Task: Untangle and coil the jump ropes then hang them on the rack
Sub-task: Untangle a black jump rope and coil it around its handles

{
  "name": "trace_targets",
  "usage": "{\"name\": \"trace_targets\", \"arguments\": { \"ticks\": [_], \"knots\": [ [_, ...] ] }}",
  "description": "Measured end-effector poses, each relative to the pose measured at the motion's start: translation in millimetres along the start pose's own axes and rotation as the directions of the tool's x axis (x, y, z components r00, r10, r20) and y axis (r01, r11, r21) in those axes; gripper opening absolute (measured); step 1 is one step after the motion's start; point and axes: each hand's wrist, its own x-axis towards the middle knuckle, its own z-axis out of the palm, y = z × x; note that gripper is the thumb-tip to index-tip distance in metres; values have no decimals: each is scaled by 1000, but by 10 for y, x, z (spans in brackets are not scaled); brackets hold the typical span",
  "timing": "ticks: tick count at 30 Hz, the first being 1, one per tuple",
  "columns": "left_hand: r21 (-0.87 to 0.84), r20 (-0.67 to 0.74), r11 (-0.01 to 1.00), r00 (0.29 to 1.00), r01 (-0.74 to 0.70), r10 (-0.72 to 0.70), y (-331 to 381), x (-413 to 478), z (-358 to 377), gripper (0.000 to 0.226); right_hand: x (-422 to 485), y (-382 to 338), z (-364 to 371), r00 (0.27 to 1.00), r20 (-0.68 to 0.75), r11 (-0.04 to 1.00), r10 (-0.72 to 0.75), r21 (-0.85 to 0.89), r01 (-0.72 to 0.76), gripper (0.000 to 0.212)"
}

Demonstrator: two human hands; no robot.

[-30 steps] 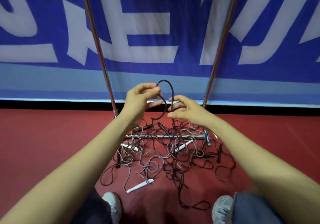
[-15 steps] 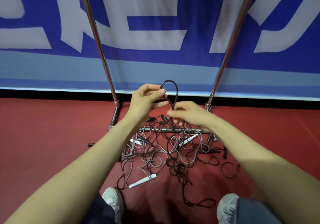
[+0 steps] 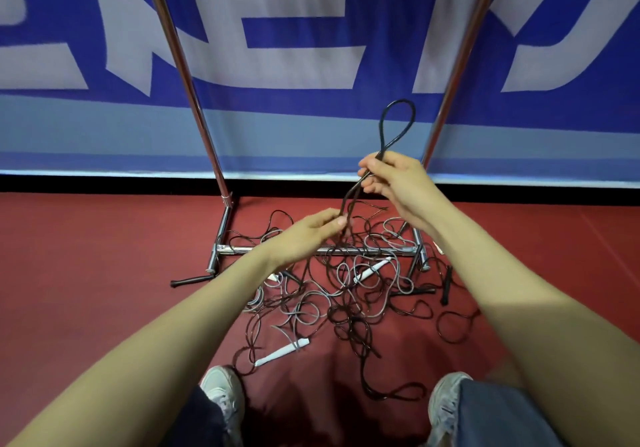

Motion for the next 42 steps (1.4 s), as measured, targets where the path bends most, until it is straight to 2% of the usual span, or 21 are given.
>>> {"name": "trace_targets", "arguments": {
  "ticks": [3,5,6,8,11,13,16,19,22,24,27,29,30,32,33,35,36,37,39,40,42],
  "knots": [
    [280,91,955,988,96,-125,-101,2,-25,41,32,-28,-9,997,-63,996,-41,74,46,19],
    [477,138,869,966,128,-218,-309,-8,-69,24,95,-59,-80,984,-173,981,-32,184,64,20],
    [510,125,848,963,145,-240,-373,-30,-100,22,128,-57,-141,976,-216,972,2,232,50,20],
    [465,57,869,974,169,-220,-439,-42,-197,25,165,-7,-278,960,-266,955,91,298,-8,20],
    [242,-130,959,984,149,-120,-354,-51,-290,8,188,85,-390,936,-281,910,213,407,-84,22],
    [168,-217,976,971,141,-103,-314,-22,-263,39,179,77,-354,933,-223,878,281,452,-156,24],
    [204,-205,975,978,89,-46,-289,39,-137,58,132,23,-196,940,-69,830,333,494,-258,23],
    [134,-184,991,982,-6,31,-203,128,6,56,85,-34,-37,939,42,793,341,523,-312,23],
    [53,-131,999,991,5,2,-130,192,112,40,61,-85,62,934,105,762,342,551,-341,22],
    [96,-113,995,993,33,-22,-108,200,136,23,88,-86,72,936,71,738,344,596,-317,20],
    [257,-221,963,975,80,-22,-125,212,109,25,159,-31,12,921,-24,699,390,658,-278,16],
    [294,-329,949,944,117,-14,-134,204,63,34,183,56,-46,888,-35,744,459,561,-363,32],
    [297,-378,946,926,132,-10,-132,199,38,36,186,120,-75,866,-38,796,499,416,-440,44],
    [281,-437,949,899,141,-4,-147,205,-8,34,121,186,-67,841,-88,841,534,-49,-539,52],
    [274,-442,951,897,143,-8,-143,206,-22,31,77,218,-54,851,-114,788,513,-331,-520,52],
    [308,-409,942,913,130,7,-122,189,-32,27,30,322,-38,911,-124,515,392,-792,-329,59],
    [364,-377,923,926,124,24,-124,189,-29,27,28,370,-28,951,-82,416,299,-885,-207,67],
    [421,-351,900,935,119,41,-98,173,-14,27,22,393,-12,975,-4,420,220,-902,-98,75],
    [461,-331,882,941,97,70,-63,163,18,26,24,418,31,978,169,528,118,-845,83,82],
    [446,-342,891,936,82,84,-50,162,34,24,45,439,51,970,222,533,97,-835,138,75],
    [351,-398,935,912,47,104,-20,161,35,16,74,464,82,956,272,439,110,-876,198,43]
  ]
}}
